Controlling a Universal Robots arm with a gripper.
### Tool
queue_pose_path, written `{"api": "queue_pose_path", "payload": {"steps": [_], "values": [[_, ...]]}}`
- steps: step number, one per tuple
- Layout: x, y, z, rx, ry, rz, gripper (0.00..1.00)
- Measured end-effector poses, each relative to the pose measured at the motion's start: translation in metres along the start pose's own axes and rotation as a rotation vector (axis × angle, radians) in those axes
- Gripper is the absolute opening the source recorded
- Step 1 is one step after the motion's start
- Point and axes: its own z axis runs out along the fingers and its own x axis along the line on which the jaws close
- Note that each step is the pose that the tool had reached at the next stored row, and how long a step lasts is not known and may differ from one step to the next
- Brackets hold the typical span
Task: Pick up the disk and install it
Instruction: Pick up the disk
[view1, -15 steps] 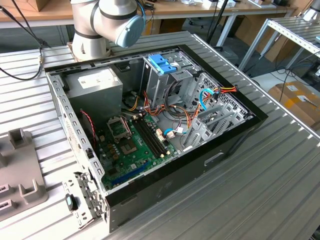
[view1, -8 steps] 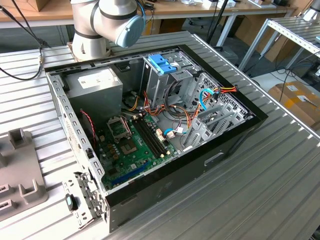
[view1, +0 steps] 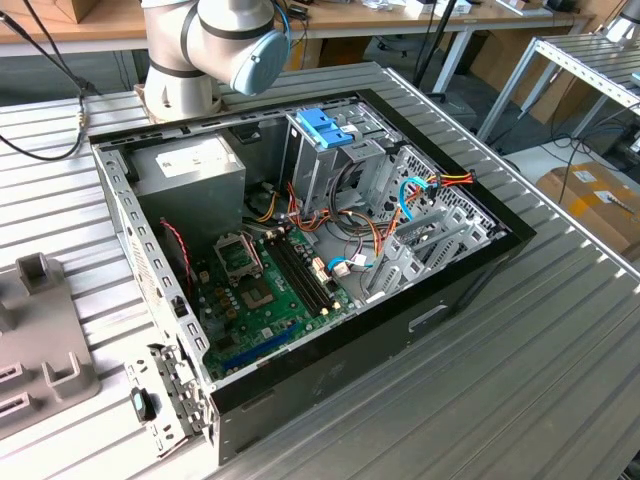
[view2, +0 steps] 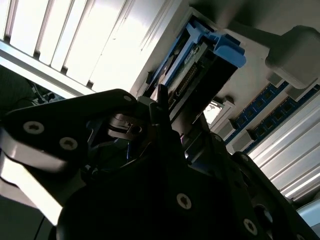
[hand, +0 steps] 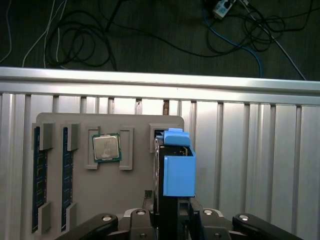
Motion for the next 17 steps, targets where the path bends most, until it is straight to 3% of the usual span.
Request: {"api": "queue_pose_path", "payload": {"steps": [12, 17], "values": [[0.0, 0.0, -0.0002, 0.0, 0.0, 0.001, 0.35], [0.0, 0.0, -0.0001, 0.0003, -0.0004, 0.019, 0.35]]}}
